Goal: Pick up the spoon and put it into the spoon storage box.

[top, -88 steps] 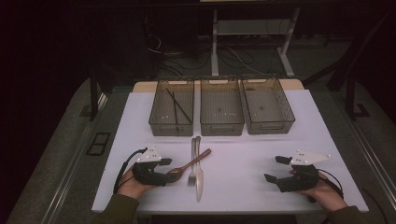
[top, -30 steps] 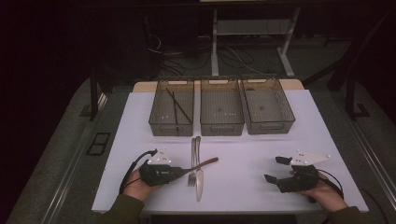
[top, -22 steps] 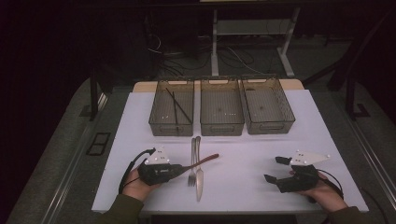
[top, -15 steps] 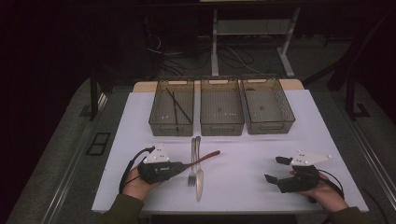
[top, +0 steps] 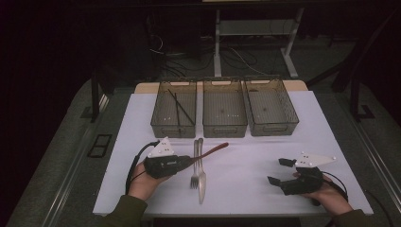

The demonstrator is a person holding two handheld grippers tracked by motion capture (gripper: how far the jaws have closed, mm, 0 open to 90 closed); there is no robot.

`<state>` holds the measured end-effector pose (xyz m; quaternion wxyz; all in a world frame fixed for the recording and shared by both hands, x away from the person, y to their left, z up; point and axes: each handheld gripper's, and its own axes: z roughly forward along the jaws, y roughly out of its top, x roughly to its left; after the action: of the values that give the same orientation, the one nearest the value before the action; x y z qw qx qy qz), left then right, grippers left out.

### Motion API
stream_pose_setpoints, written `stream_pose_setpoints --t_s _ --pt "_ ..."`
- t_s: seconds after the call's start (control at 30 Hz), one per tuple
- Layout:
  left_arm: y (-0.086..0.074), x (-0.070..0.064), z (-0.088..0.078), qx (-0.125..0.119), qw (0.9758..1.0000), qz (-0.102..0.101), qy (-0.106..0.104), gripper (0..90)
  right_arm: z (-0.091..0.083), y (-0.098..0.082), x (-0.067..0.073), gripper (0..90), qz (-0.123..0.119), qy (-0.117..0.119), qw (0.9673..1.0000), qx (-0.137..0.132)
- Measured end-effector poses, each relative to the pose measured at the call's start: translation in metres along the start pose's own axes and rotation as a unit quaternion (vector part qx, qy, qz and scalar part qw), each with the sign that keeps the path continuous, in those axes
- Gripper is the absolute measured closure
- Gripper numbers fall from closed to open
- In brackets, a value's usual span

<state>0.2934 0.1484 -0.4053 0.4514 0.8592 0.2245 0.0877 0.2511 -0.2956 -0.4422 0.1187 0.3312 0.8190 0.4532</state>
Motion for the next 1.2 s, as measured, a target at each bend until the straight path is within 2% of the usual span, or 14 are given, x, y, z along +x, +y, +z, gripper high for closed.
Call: stream_pose_setpoints --t_s 0.1,0.27,0.53,0.9,1.2 --pt "0.006 0.003 0.004 -0.001 1.0000 -0.006 0.005 79.8 0.000 0.000 0.000 16.8 0.000 0.000 1.0000 0.000" --pt "0.019 0.008 0.011 0.005 0.9998 -0.003 0.017 79.8 0.000 0.000 0.000 16.8 0.001 -0.002 1.0000 0.000" --pt "0.041 0.020 0.023 0.006 0.9992 -0.018 0.036 79.9 0.000 0.000 0.000 16.8 0.002 -0.002 1.0000 -0.003" --pt "0.078 0.034 0.039 0.001 0.9983 -0.015 0.056 80.0 -0.001 0.000 -0.001 16.8 0.007 -0.003 1.0000 -0.002" --pt "0.101 0.051 0.054 0.005 0.9964 -0.025 0.080 80.0 -0.001 0.000 -0.001 16.8 0.007 -0.003 1.0000 -0.004"
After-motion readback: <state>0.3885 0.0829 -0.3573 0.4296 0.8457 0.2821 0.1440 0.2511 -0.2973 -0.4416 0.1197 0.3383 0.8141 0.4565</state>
